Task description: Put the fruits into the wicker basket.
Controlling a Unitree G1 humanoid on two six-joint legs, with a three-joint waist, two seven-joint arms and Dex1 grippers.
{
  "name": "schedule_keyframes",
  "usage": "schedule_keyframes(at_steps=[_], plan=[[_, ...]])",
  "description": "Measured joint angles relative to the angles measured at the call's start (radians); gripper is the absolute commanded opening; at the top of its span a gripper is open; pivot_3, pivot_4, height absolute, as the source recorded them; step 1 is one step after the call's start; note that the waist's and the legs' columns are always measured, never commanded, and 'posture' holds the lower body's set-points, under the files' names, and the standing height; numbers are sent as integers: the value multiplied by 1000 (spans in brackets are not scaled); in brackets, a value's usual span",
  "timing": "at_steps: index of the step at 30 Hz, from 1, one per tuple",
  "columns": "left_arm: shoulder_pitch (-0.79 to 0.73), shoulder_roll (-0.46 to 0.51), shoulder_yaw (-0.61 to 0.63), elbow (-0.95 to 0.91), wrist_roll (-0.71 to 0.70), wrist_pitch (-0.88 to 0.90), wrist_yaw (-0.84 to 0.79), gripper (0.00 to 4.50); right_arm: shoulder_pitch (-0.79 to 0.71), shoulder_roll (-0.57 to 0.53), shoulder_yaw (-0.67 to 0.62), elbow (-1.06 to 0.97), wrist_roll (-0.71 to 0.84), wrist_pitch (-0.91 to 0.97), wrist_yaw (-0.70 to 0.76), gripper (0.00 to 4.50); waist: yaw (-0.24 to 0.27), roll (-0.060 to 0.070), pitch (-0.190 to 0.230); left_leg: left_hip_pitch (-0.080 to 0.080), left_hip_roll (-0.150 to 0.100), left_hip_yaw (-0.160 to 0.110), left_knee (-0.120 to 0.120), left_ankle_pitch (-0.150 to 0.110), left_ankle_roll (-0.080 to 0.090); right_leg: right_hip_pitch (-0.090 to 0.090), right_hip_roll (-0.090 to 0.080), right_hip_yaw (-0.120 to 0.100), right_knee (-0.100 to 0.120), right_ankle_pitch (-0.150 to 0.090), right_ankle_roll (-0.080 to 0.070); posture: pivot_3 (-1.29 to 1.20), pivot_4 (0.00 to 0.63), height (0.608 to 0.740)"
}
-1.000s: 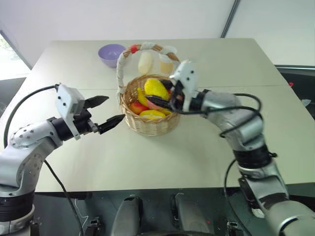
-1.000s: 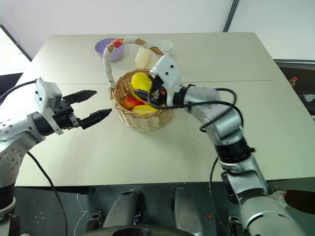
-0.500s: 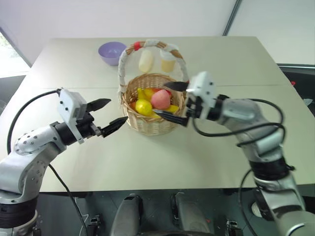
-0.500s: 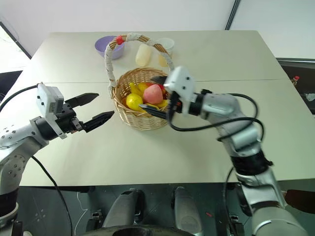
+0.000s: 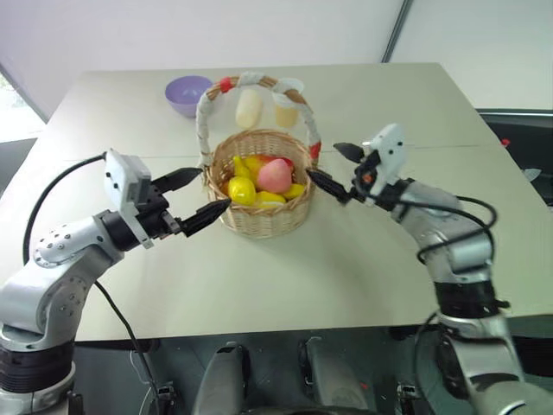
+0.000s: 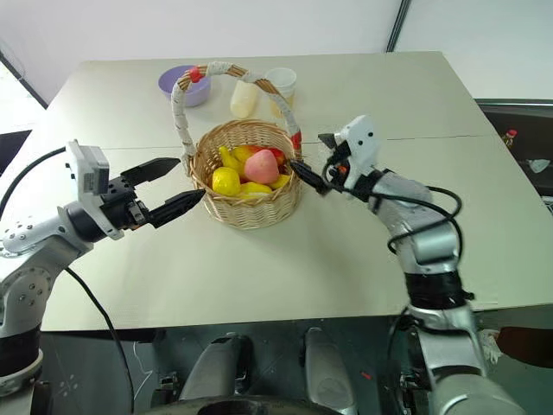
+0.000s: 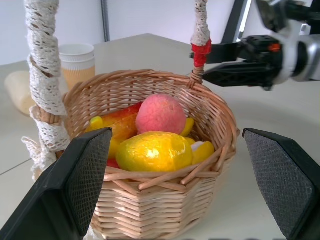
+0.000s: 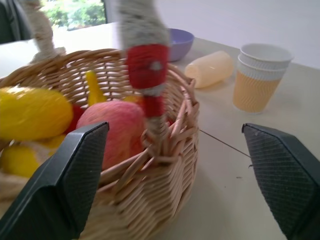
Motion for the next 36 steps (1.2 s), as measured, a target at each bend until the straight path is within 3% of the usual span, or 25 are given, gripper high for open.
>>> schedule_keyframes(at_steps=[2,8,14,22,29,34,36], plan=[[0,0,-4,0,0,0,5,4500,-9,27,0,33,0,-27,-3,3134,5,0,0,-1,0,0,0,0,0,0,-1,0,0,0,0,0,150,740],[10,-7,-9,-31,-10,1,31,4500,-22,54,-3,84,-2,-67,5,22,5,0,0,-1,0,0,0,0,0,0,-3,0,-1,0,0,0,150,740],[31,-15,-21,-51,-22,1,48,4500,-11,49,-24,87,-2,-87,-11,22,4,0,0,-1,0,-1,0,0,0,0,-2,0,0,0,0,0,150,740],[-11,-15,-47,-19,-23,-1,34,4500,1,-85,-217,99,-31,-127,-141,22,7,0,0,-2,-2,1,0,0,0,0,-2,0,-1,0,0,0,150,740],[-54,-28,-92,27,-12,-14,8,4500,-15,-172,-350,329,-79,-203,-264,22,-2,0,0,-1,-2,2,0,0,0,0,-1,1,0,0,0,0,150,740],[-66,-39,-100,30,-4,-27,6,4500,-44,-191,-373,452,-89,-264,-301,22,-2,1,0,-1,-1,3,0,0,0,0,0,1,0,0,0,0,150,740],[-63,-39,-100,31,0,-27,4,4500,-45,-195,-374,464,-89,-275,-300,1052,0,1,0,-1,-1,3,0,0,0,0,0,1,0,0,0,0,150,740]])
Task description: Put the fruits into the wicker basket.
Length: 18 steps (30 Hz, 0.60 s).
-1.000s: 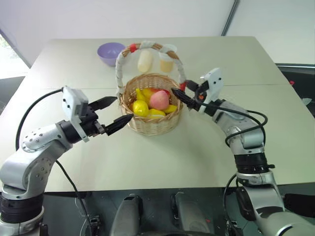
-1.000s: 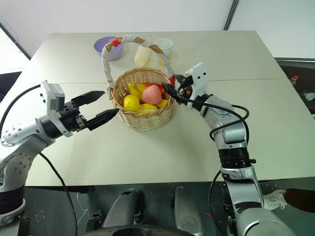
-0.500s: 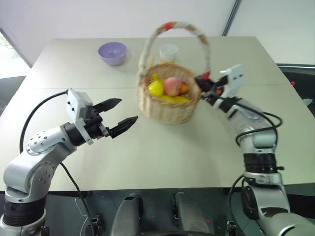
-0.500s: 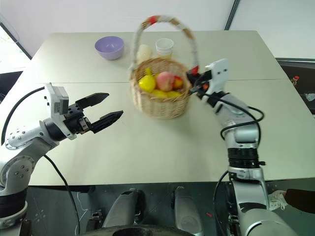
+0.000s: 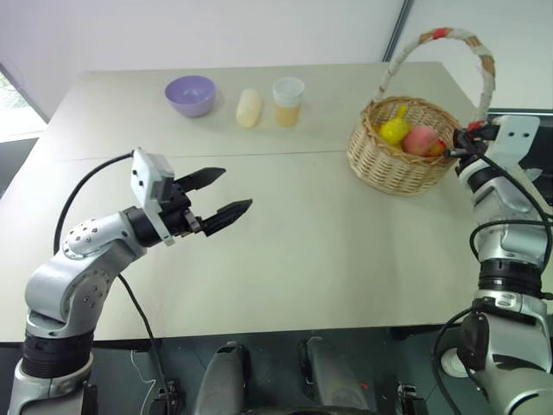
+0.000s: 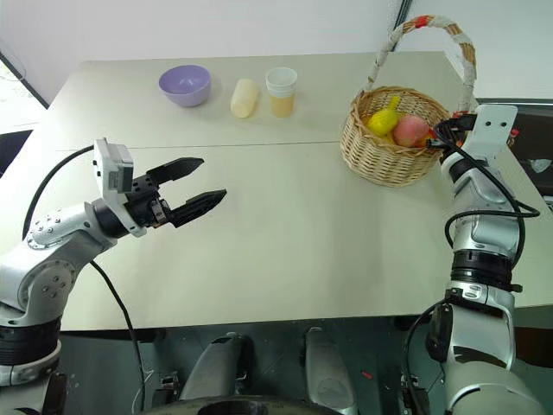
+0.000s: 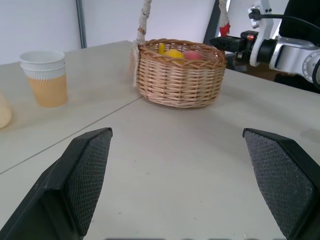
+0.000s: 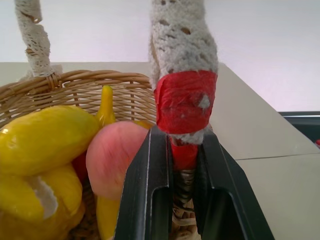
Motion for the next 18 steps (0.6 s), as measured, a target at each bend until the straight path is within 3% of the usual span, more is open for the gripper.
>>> schedule_keyframes(at_steps=[3,7,11,18], plan=[[0,0,0,2,3,0,-3,4500,2,-2,0,-7,1,-8,2,2376,2,0,0,0,0,0,0,0,0,0,0,0,0,0,0,0,150,740],[2,0,1,17,3,0,-8,4500,51,-9,0,-102,1,-6,-1,4479,4,0,0,0,0,-1,0,0,0,0,0,0,0,0,0,0,150,740],[28,7,12,28,3,-2,-20,4500,167,-58,-36,-247,34,10,49,4479,9,1,0,-1,1,-1,0,0,0,0,-1,-1,0,0,0,0,150,740],[111,21,61,129,75,-39,10,4500,450,-154,-77,-511,198,125,323,4479,-1,1,-1,5,1,-1,0,0,1,5,1,1,0,0,0,0,150,740]])
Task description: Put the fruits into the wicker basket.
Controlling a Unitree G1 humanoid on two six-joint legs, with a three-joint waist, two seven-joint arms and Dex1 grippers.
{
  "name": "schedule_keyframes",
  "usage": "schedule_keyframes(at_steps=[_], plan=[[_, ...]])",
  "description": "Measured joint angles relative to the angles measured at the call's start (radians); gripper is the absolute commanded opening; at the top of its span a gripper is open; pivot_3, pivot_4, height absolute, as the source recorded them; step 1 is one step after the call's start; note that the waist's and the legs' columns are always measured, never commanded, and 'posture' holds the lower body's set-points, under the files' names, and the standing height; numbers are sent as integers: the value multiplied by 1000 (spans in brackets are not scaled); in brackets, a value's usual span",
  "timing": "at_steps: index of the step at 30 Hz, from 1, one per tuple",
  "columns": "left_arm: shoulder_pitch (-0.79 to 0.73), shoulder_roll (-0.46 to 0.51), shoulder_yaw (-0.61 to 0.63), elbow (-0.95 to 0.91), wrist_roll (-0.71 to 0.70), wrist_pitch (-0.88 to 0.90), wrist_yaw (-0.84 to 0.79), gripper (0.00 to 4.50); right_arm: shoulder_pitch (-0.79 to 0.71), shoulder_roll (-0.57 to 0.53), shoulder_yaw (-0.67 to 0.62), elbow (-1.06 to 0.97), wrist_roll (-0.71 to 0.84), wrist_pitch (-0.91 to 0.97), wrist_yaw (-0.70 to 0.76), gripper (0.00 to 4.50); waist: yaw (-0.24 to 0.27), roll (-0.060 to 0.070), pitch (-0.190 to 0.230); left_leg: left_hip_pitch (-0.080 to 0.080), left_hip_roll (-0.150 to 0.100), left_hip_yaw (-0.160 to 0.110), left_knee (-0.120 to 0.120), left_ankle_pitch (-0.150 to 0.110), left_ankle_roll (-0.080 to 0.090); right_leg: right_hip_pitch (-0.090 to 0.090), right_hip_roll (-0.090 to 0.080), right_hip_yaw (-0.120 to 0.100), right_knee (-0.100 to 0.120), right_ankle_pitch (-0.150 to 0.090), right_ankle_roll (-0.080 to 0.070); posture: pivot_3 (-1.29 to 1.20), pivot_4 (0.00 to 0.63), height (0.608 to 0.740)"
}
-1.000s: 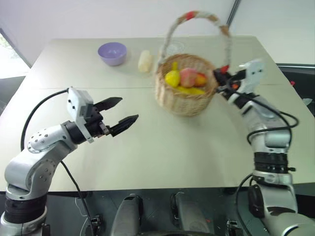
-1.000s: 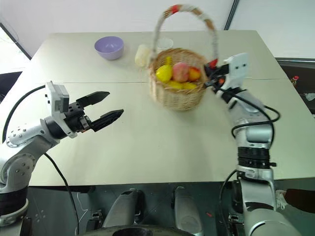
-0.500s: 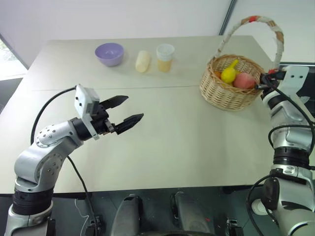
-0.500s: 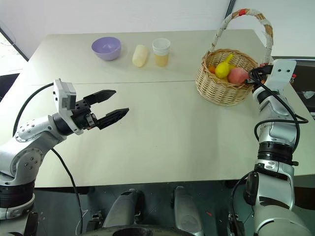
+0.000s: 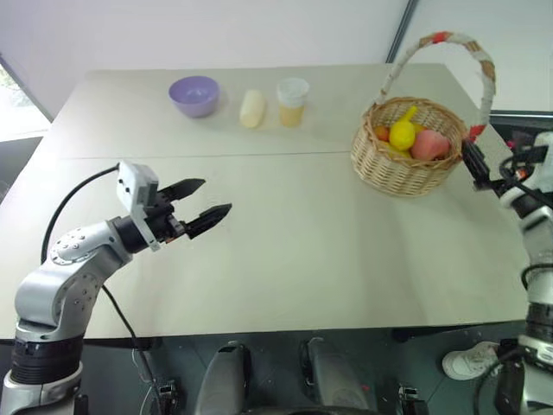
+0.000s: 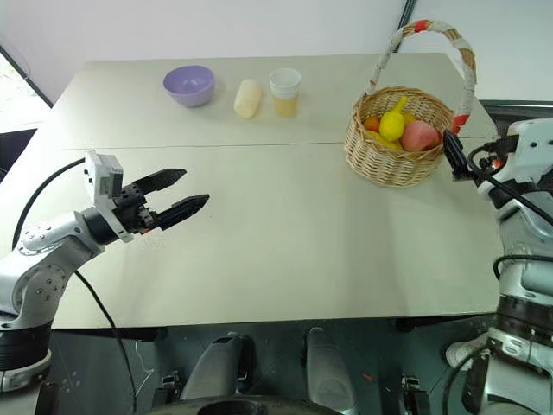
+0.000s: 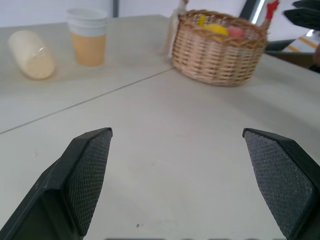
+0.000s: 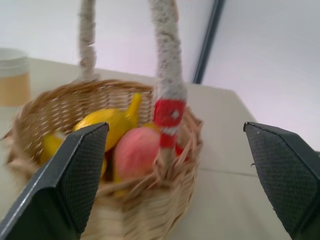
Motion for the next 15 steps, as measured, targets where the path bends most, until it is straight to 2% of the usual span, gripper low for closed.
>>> schedule_keyframes(at_steps=[3,7,11,15], plan=[[53,-37,47,51,39,-54,42,4500,79,2,85,-104,51,47,102,4479,-6,0,0,4,1,1,-1,0,0,3,1,2,1,0,0,0,150,740],[119,-63,93,77,79,-104,78,4500,60,35,215,-194,61,57,150,4479,-5,0,0,10,1,0,-1,0,0,10,1,1,0,0,0,0,150,740],[181,-77,102,85,109,-134,100,4500,-15,90,317,-153,19,35,150,4479,5,0,0,10,0,0,-1,0,0,10,0,1,-2,0,0,0,150,740],[222,-92,122,81,109,-150,112,4500,-42,113,344,-94,-5,2,176,4479,13,-1,0,9,0,-2,-1,-1,1,11,-3,-1,-4,0,0,0,150,740]])
